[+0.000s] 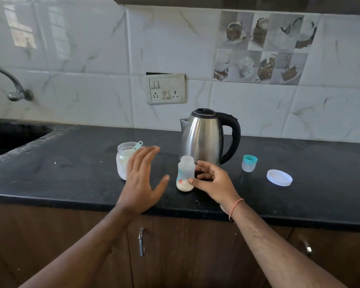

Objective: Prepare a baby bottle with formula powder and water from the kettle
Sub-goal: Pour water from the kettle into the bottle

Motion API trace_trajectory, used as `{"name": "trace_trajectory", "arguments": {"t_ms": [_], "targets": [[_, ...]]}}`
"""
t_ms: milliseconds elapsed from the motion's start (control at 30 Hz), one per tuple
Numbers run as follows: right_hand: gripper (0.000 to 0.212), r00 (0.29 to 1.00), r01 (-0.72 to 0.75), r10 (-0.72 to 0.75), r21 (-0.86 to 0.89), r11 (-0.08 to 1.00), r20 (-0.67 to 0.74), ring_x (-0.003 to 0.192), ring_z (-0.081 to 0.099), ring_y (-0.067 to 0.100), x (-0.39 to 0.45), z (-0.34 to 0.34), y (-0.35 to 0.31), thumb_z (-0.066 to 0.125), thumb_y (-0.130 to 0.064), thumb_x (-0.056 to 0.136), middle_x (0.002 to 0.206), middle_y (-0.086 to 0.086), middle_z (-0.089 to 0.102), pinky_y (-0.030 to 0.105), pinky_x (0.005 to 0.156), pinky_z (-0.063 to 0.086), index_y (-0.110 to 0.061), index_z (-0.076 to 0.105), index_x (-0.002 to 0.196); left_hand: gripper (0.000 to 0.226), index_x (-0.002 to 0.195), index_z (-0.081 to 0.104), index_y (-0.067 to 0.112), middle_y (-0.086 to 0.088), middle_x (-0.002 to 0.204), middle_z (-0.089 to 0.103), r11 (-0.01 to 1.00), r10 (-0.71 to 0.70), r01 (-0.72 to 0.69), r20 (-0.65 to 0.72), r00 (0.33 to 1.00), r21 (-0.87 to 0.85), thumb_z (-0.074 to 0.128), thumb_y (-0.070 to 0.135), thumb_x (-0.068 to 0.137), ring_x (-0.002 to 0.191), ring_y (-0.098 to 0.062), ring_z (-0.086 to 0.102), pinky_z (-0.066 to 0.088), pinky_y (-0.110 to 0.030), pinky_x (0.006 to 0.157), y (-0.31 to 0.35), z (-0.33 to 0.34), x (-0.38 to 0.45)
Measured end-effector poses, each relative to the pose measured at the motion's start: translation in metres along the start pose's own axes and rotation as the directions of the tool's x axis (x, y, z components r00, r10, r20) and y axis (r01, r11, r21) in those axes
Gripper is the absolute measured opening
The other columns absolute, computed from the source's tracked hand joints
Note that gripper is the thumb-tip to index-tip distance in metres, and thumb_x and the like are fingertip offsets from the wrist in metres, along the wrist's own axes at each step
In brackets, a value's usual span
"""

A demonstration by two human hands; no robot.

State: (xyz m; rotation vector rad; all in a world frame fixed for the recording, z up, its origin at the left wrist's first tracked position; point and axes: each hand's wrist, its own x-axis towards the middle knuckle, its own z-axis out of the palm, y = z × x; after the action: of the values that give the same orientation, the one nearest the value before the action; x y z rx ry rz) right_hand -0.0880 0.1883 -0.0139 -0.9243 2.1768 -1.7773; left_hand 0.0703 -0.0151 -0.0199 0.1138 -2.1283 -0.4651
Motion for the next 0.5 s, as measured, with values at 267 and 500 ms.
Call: {"name": "trace_trajectory", "arguments": {"t_ms": [267, 500], "targets": [[0.028, 0.961, -0.001, 0.053, 0.189, 0.982, -0.271, 0.109, 0.073, 0.0, -0.004, -0.023, 0.006, 0.078, -0.029, 0.099, 0.113, -0.013, 0.08, 0.041, 0.108, 0.059, -0.03, 0.074, 0.127, 0.087, 0.161, 0.04, 0.032, 0.024, 0.144, 0.055, 0.947, -0.197, 0.289, 0.451, 0.87, -0.144, 0.085, 0.05, 0.089, 0.124, 0.005, 0.056, 0.043, -0.008, 0.097, 0.027, 0.039, 0.024], [0.019, 0.882, 0.045, 0.025, 0.138, 0.989, -0.471, 0.105, 0.071, 0.005, 0.011, -0.053, 0.007, 0.072, -0.029, 0.104, 0.11, -0.013, 0.075, 0.044, 0.108, 0.058, -0.032, 0.074, 0.122, 0.049, 0.126, 0.065, 0.031, 0.021, 0.109, 0.071, 0.927, -0.304, 0.372, 0.499, 0.811, -0.04, 0.082, 0.058, 0.089, 0.1, 0.002, 0.066, 0.058, -0.027, 0.088, 0.02, 0.047, 0.026]]}}
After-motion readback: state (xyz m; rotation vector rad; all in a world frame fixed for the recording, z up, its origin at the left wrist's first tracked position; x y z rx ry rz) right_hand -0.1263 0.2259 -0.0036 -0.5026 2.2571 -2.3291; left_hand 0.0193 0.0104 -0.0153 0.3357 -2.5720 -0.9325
